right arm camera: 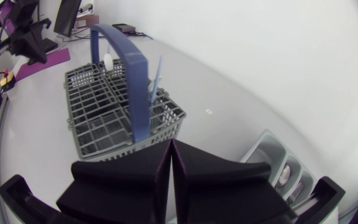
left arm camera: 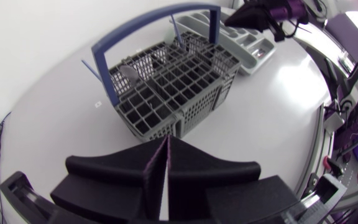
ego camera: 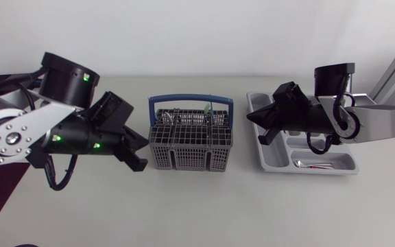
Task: Unload the cutlery basket into the drawer organizer.
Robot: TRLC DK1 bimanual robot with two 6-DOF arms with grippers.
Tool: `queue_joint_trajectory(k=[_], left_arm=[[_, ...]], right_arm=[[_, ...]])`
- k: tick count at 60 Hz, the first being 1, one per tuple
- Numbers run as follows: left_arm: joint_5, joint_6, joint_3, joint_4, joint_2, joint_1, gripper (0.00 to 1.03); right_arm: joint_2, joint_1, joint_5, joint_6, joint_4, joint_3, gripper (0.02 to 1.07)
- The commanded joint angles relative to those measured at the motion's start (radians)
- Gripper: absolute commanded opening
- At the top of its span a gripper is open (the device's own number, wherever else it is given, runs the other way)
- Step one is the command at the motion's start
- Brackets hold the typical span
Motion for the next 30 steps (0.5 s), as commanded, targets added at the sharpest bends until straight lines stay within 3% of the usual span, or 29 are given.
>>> queue_joint_trajectory(k=[1,12,30], left_arm=[[0.014,0.076,-0.059,-0.013,-0.01,0.01,0.13],[0.02,0.156,-0.101,-0.008,0.038,0.022,0.13],[0.048,0.185,-0.07,0.065,0.171,0.021,0.13]], right_arm=[[0.079,-0.013,-0.011,0.044,0.034,0.059,0.09],[0.23,-0.016,-0.011,0.085,0.051,0.181,0.09],[0.415,-0.018,-0.025,0.156,0.017,0.394,0.09]])
